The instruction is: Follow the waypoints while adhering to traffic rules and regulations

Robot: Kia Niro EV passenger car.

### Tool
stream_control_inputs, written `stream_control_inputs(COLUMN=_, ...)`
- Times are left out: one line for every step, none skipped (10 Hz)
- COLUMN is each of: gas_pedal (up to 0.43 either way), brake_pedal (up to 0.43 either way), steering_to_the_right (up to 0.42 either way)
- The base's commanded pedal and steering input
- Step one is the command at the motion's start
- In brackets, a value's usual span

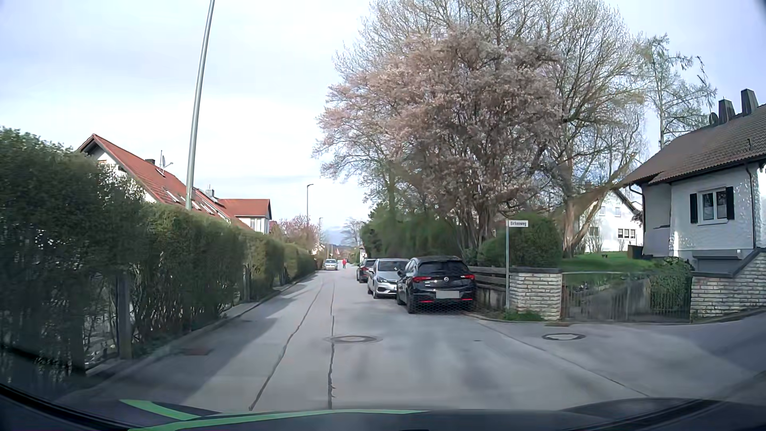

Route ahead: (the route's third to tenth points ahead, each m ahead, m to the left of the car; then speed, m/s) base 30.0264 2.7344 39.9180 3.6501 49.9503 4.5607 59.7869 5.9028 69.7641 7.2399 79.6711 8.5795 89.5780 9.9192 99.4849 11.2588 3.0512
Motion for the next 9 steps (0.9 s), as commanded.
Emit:
stream_control_inputs(gas_pedal=0.197, brake_pedal=0.0, steering_to_the_right=-0.003)
stream_control_inputs(gas_pedal=0.197, brake_pedal=0.0, steering_to_the_right=-0.019)
stream_control_inputs(gas_pedal=0.197, brake_pedal=0.0, steering_to_the_right=-0.03)
stream_control_inputs(gas_pedal=0.209, brake_pedal=0.0, steering_to_the_right=-0.043)
stream_control_inputs(gas_pedal=0.22, brake_pedal=0.0, steering_to_the_right=-0.053)
stream_control_inputs(gas_pedal=0.22, brake_pedal=0.0, steering_to_the_right=-0.059)
stream_control_inputs(gas_pedal=0.22, brake_pedal=0.0, steering_to_the_right=-0.067)
stream_control_inputs(gas_pedal=0.22, brake_pedal=0.0, steering_to_the_right=-0.077)
stream_control_inputs(gas_pedal=0.22, brake_pedal=0.0, steering_to_the_right=-0.085)
